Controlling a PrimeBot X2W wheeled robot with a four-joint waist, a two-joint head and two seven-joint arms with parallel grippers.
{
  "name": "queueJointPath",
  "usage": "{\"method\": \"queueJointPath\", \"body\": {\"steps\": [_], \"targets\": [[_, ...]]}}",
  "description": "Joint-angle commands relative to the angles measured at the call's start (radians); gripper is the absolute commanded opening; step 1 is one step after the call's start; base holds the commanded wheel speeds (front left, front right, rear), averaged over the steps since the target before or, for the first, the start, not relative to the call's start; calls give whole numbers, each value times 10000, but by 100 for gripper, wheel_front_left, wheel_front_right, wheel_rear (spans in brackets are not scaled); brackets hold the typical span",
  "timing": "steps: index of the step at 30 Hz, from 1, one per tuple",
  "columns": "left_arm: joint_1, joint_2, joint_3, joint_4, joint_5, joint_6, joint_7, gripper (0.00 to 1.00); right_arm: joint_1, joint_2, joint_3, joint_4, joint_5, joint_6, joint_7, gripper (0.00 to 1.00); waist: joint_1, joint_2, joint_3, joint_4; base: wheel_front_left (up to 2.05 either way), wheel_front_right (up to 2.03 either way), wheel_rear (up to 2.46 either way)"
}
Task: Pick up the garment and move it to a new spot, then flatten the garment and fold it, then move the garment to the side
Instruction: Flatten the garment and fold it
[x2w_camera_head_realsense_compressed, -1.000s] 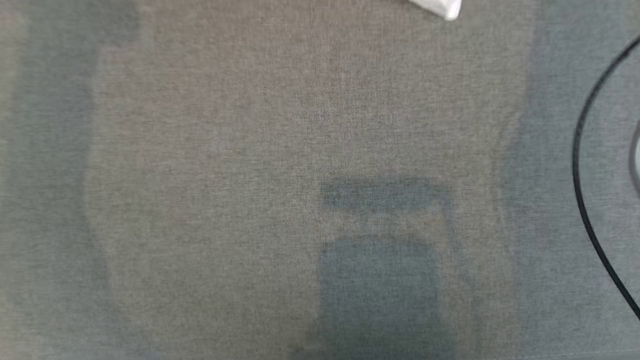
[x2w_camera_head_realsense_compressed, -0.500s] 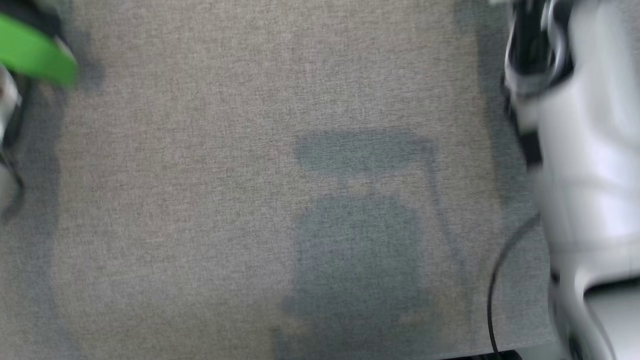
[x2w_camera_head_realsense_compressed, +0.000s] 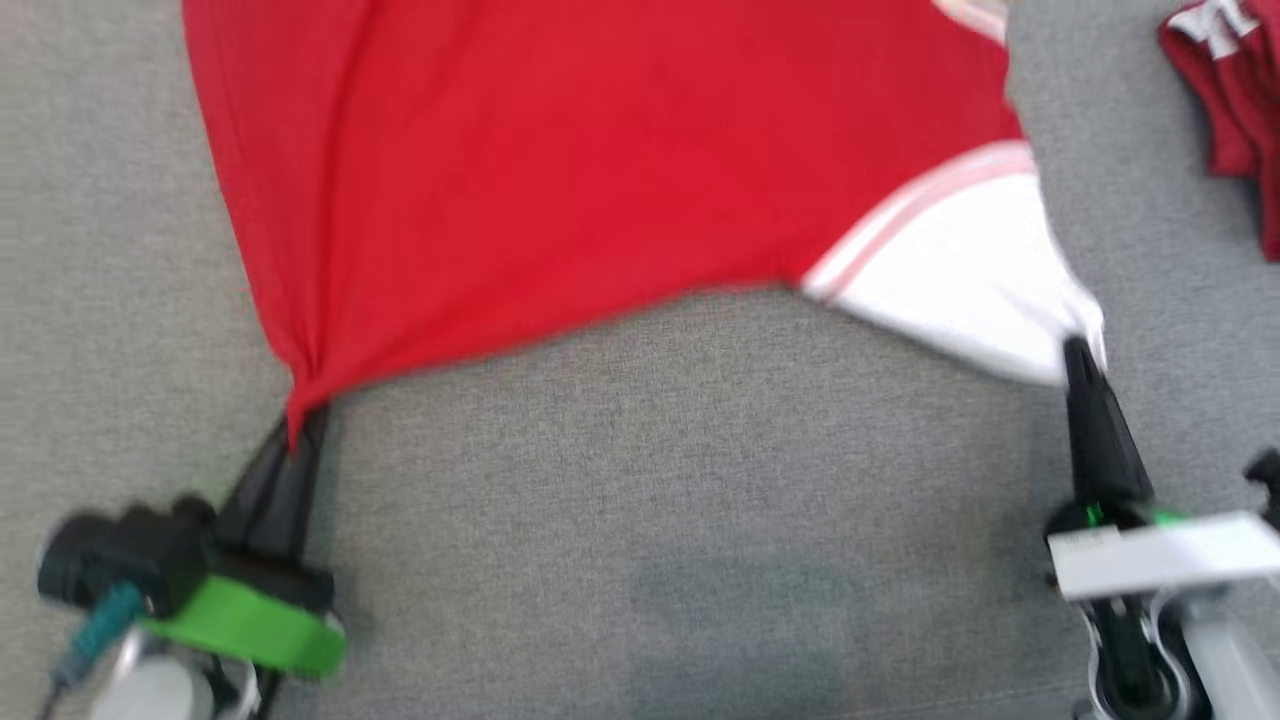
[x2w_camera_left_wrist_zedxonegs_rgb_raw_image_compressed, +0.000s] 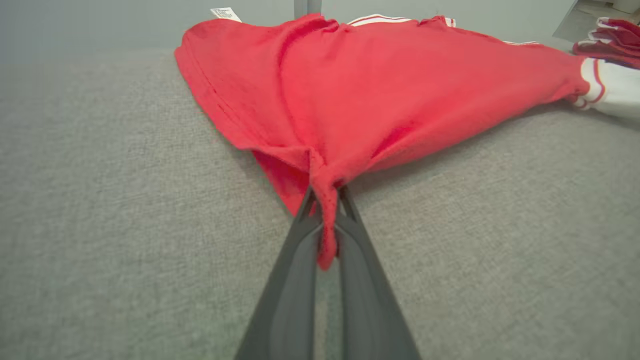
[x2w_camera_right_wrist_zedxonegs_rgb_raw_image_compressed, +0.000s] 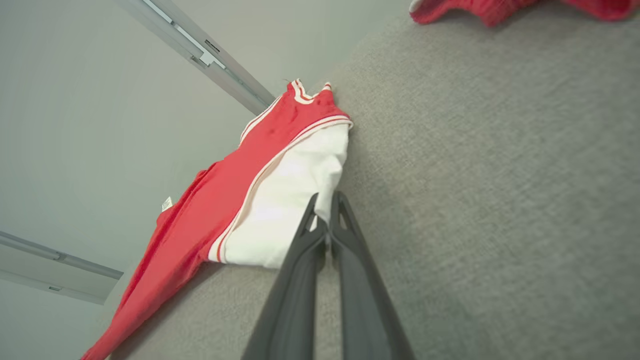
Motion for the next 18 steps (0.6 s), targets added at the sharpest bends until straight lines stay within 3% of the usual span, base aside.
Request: {"method": "queueJointPath", "body": {"steps": [1,8,12,18], "targets": [[743,-129,120,-170,102,152,3,0,685,-191,-191,-191,166,-9,58,0,0,52,-1331,67,0,0,0],[3554,-835,329,-1503,-213,1252,277,0,3317,-664,-702,-1416,1362,-6,628,0,0,52,-1636,368,0,0,0],[3765,-874,127,-2072,-431,1236,869,0,3310,-789,-800,-1950,1570,-5,848,0,0,52,-1444,485,0,0,0],[2240,-714,-122,-2346,-496,1107,2323,0,1571,-917,-809,-1885,1158,-3,1667,0,0,52,-1177,788,0,0,0]]}}
